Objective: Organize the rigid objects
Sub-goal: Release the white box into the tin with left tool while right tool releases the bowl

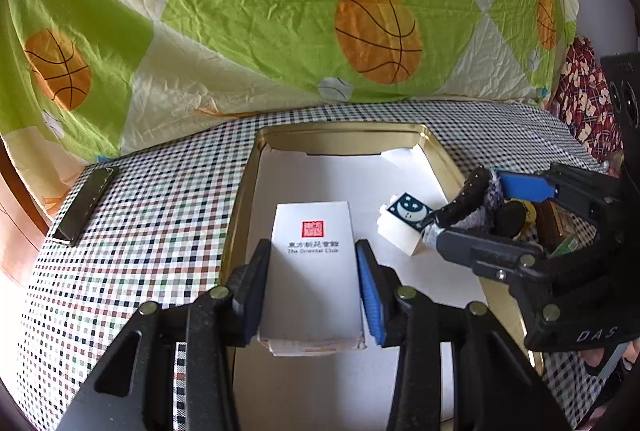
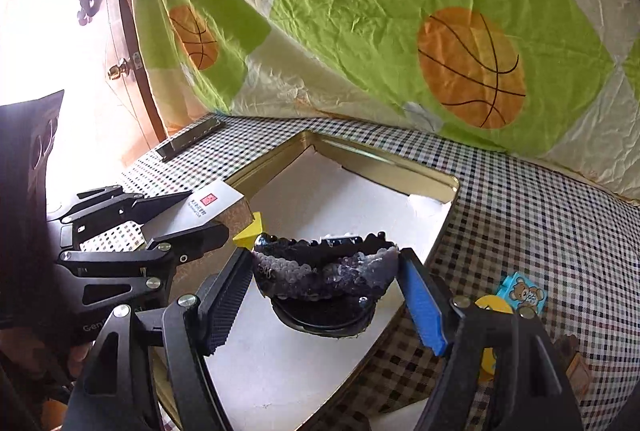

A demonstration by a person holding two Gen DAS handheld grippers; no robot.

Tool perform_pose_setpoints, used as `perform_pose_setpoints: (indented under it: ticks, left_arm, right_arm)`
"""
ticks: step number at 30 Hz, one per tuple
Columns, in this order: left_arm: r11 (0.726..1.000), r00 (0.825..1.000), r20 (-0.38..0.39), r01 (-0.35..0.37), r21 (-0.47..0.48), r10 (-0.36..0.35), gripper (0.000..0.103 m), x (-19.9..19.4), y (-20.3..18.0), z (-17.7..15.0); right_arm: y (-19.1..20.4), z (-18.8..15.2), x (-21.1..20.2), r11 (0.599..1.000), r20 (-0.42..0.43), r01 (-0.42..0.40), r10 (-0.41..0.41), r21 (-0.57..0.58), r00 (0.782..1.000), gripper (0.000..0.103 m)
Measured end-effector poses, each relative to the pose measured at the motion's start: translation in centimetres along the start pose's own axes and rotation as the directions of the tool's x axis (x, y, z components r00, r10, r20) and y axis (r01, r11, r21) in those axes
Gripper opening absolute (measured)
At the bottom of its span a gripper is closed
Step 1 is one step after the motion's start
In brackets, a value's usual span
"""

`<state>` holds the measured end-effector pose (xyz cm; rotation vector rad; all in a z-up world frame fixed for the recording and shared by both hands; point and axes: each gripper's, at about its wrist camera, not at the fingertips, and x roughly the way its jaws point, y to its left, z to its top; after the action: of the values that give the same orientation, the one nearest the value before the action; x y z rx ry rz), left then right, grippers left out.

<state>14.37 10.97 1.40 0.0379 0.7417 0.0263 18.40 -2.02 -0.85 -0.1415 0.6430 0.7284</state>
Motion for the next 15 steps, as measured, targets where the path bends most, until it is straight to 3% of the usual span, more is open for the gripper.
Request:
perform_pose_setpoints:
  ticks: [10,12,15]
  left_arm:
    - [0.996,0.994,-0.114,0.007,0.086,0.003,0.041,2.0,-1.2,-1.3]
    - [0.995,0.992,-0.111,-0.045,0.092,0.055,0.041,2.4,-1.2,-1.2]
    - [0.992,0.989,-0.096,-0.110,0.058,0.115,0.054,2.9,-0.4,-0.7]
  right_arm:
    - [0.9,-0.8,1.7,0.999,-0.114,-0.008,0.003,-0.048,0.994,0.075]
    - [1.0,-0.7,2.1,0.998,-0.119,0.007,-0.014,-0.064,0.993,0.076]
    - [0.8,-0.2,2.9,0.997,-0.102,0.034,-0.041,-0.069,0.994,0.077]
